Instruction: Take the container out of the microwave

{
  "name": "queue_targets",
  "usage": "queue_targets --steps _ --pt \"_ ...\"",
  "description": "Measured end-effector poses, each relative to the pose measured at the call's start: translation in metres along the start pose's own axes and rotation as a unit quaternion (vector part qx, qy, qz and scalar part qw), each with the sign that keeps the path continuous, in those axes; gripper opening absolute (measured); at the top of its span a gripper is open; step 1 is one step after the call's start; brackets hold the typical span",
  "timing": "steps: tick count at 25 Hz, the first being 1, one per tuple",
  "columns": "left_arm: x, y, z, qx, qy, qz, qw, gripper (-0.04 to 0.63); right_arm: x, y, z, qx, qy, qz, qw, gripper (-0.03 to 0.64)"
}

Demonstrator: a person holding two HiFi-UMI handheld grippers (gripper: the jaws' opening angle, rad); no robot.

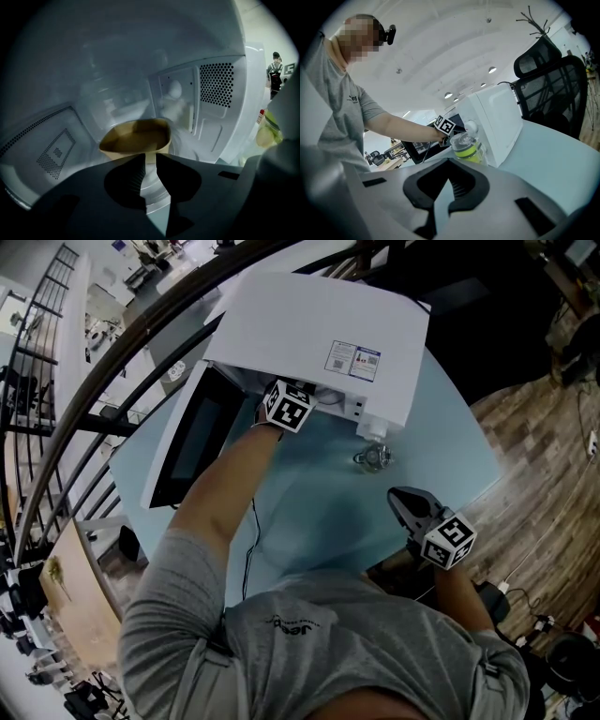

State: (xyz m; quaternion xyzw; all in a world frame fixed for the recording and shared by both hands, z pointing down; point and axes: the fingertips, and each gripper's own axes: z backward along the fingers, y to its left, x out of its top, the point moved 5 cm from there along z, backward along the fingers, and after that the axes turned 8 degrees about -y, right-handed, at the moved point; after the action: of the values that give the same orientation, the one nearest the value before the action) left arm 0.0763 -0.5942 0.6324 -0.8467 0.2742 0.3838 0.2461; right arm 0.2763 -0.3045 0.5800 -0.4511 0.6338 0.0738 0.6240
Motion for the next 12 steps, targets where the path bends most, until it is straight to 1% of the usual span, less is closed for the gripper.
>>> queue_targets --steps 3,7,12 --pt "0.003 -0.005 0.006 -0.003 -0.012 -0.005 0.9999 0.075 0.001 0.001 0.0 0.003 0.0 0.001 1.0 0.018" --pt "0.006 -0.009 0.011 -0.009 -0.02 -0.014 0.9997 0.103 0.002 0.006 -0.001 0.004 -0.005 0.004 1.0 0.018" --pt "0.001 -0.008 0.025 -0.004 -0.022 -0.001 0.9997 0.144 0.008 0.014 -0.001 0.012 -0.003 0.01 1.0 0.018"
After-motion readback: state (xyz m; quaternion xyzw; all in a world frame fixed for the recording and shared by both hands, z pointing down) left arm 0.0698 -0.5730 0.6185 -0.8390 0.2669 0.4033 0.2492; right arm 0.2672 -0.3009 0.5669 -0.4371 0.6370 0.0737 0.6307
